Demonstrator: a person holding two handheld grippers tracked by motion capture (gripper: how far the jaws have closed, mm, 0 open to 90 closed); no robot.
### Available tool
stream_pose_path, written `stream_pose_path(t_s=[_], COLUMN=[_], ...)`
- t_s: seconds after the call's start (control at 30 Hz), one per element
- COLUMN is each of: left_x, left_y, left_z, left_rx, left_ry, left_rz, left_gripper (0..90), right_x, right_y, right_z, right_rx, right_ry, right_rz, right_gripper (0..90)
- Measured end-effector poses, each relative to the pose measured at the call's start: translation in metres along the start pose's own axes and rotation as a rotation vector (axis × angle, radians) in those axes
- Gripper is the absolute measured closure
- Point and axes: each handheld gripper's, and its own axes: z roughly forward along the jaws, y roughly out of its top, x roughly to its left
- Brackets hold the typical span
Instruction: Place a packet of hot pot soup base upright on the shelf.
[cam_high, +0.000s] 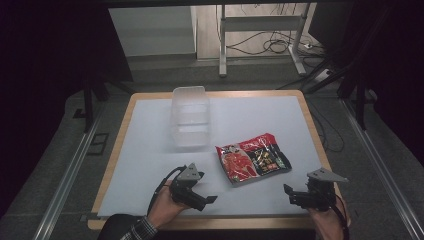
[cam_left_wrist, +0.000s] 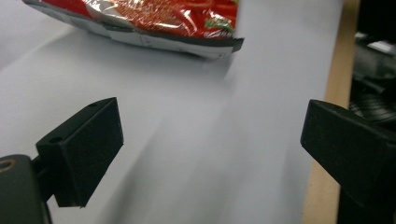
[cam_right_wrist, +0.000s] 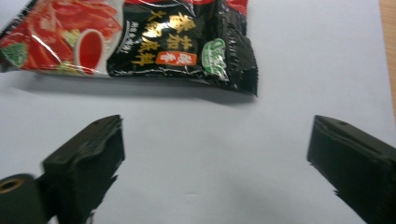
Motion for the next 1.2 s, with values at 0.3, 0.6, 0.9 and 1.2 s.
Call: stream_pose_path(t_s=[0.3, 0.6, 0.9, 1.2], left_x=[0.001, 0.005, 0.007, 0.015], left_y=[0.001, 0.004, 0.011, 0.020], left_z=[0.001, -0.003, 0.000, 0.003], left_rx=[0.031, 0.018, -0.024, -0.075], left_ry=[0.030, -0.011, -0.064, -0.072], left_rz=[0.029, -0.039, -0.052, -0.033], left_gripper=[11.7, 19.9, 31.0, 42.4], right_x=[-0.002, -0.003, -0.006, -0.005], right_y=[-0.003, -0.004, -0.004, -0.002], right_z=[-0.001, 0.002, 0.003, 0.001], right_rx=[-0.007, -0.001, -0.017, -0.051], right_ry=[0.023, 0.052, 0.087, 0.089], right_rz=[0.014, 0.010, 0.022, 0.018], right_gripper=[1.4, 1.3, 2.7, 3.1])
